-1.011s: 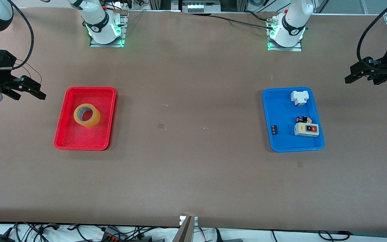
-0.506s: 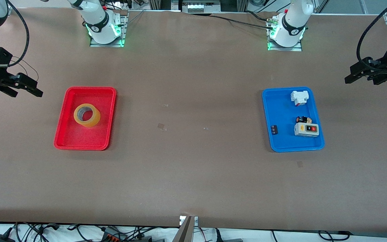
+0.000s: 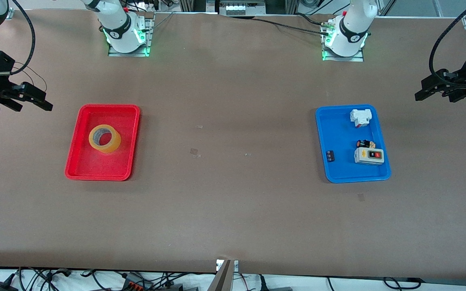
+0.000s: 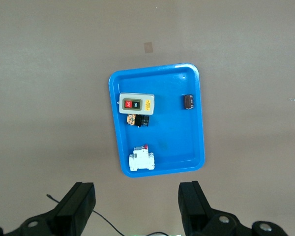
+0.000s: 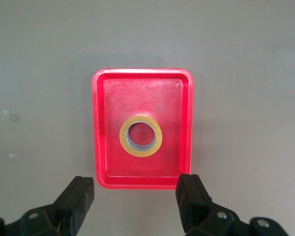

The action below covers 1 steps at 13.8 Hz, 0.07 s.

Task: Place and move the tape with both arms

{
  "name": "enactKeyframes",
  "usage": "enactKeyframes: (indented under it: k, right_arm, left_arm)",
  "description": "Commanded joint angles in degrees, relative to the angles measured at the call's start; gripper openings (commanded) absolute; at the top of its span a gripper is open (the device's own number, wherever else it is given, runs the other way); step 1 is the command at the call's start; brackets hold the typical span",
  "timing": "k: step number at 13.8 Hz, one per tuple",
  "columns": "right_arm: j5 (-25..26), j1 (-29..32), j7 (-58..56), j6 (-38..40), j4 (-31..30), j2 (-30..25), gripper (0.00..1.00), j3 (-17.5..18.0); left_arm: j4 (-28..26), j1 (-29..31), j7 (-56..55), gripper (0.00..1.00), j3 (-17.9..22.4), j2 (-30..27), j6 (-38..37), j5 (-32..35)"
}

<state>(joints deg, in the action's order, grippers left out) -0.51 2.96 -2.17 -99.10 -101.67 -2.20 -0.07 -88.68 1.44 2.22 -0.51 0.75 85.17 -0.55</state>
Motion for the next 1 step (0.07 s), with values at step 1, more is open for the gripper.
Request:
enactKeyframes:
  k: [1]
  right_arm:
    - [-0.54, -0.32, -0.64, 1.19, -0.19, -1.14, 1.0, -0.29]
  left_arm:
    - [0.35, 0.15, -0.64, 1.0, -0.46, 0.12, -0.18, 0.64]
